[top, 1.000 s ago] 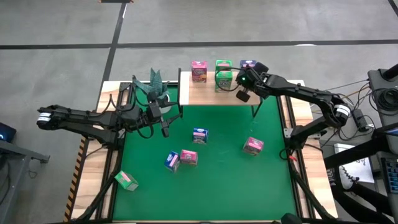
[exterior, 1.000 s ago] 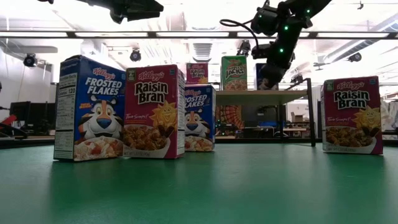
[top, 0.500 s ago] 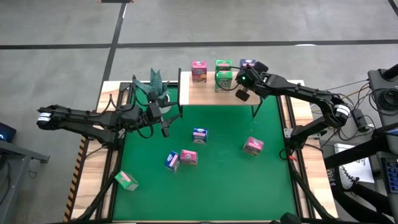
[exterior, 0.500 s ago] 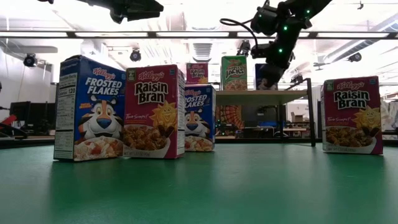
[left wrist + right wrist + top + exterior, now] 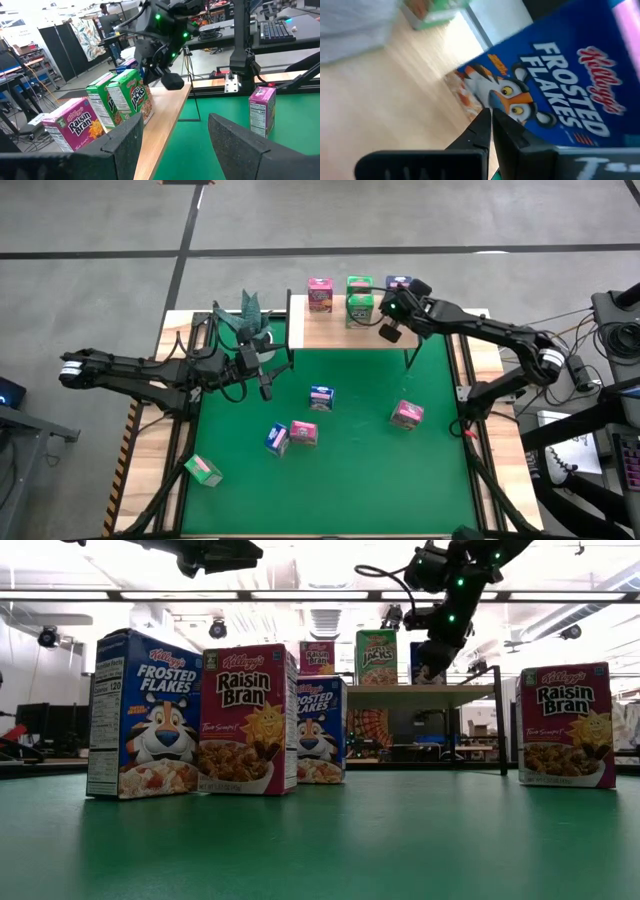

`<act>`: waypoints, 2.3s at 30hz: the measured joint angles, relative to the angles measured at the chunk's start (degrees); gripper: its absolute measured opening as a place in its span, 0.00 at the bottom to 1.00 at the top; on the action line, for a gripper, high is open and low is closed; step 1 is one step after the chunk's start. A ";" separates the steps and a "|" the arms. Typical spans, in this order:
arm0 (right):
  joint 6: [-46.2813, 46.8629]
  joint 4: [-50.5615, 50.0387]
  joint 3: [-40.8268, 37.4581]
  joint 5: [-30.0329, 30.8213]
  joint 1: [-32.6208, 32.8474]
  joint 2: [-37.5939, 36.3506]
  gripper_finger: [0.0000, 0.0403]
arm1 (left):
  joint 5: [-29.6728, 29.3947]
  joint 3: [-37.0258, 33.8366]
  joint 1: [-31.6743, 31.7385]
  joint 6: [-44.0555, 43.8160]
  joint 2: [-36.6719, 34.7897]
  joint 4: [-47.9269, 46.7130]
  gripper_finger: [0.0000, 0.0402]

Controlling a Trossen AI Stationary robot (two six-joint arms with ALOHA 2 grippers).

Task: Stack cereal on shelf
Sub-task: Put the bottom blue cereal box on the shelf, then put the left violet cereal box aligned with the other violet cereal box on the shelf

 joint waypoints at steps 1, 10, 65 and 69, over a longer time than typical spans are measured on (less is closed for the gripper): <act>0.45 -0.30 0.00 -0.09 0.61 -0.64 0.02 | 0.00 0.00 0.01 0.00 0.00 -0.01 0.52; 8.28 -1.74 -0.85 -6.76 9.16 -9.39 0.02 | 0.00 0.00 0.00 -0.98 0.00 0.00 0.52; 14.89 43.74 -39.01 -9.49 42.01 -29.45 0.02 | 15.45 23.03 -14.05 -21.11 26.41 -37.29 0.62; 14.91 43.71 -39.01 -9.49 42.01 -29.37 0.02 | 15.46 26.63 -14.03 -21.03 31.18 -43.00 0.67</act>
